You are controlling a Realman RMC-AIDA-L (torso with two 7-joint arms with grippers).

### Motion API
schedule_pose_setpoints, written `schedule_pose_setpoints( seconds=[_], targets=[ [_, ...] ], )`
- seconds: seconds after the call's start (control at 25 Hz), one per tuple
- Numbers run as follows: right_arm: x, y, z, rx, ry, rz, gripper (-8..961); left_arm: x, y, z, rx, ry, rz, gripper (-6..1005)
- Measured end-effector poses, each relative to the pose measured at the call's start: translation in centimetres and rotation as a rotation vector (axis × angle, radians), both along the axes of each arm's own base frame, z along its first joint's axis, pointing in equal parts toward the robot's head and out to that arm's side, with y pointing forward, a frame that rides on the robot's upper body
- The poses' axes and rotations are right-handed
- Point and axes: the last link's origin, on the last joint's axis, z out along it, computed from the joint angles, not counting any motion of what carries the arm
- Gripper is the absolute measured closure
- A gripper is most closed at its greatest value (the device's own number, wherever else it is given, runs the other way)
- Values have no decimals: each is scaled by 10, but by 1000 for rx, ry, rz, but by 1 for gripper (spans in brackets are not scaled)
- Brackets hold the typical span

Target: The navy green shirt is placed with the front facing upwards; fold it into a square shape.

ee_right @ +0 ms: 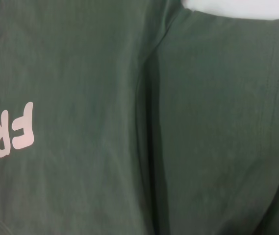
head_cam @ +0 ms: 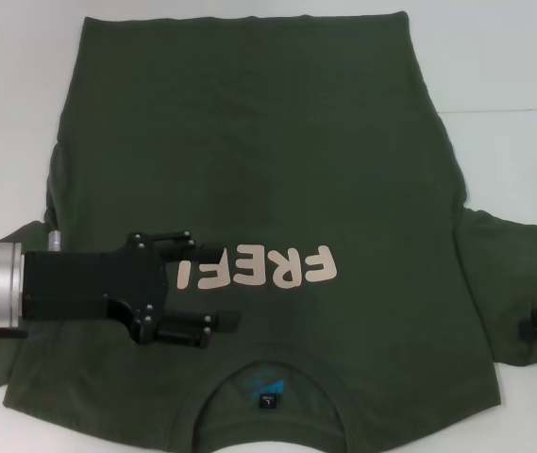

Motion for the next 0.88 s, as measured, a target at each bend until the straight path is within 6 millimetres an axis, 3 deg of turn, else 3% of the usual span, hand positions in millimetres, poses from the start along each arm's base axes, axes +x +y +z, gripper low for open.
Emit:
schedule_pose_setpoints(
  seconds=[0.04, 0.48, 0.72, 0.88],
  targets=[
    [0, 0, 0, 0, -1, -1, 463, 0, 0, 0, 1, 0, 0, 127],
    [-1, 0, 0, -12, -7, -1, 710, -1, 0, 0, 1, 1, 0, 127],
    [0, -1, 1, -18, -21, 5, 910, 0, 0, -1, 1, 1, -3, 127],
    [3, -1, 5, -7, -34, 8, 936, 0, 0, -1, 2, 2, -3, 127]
  ],
)
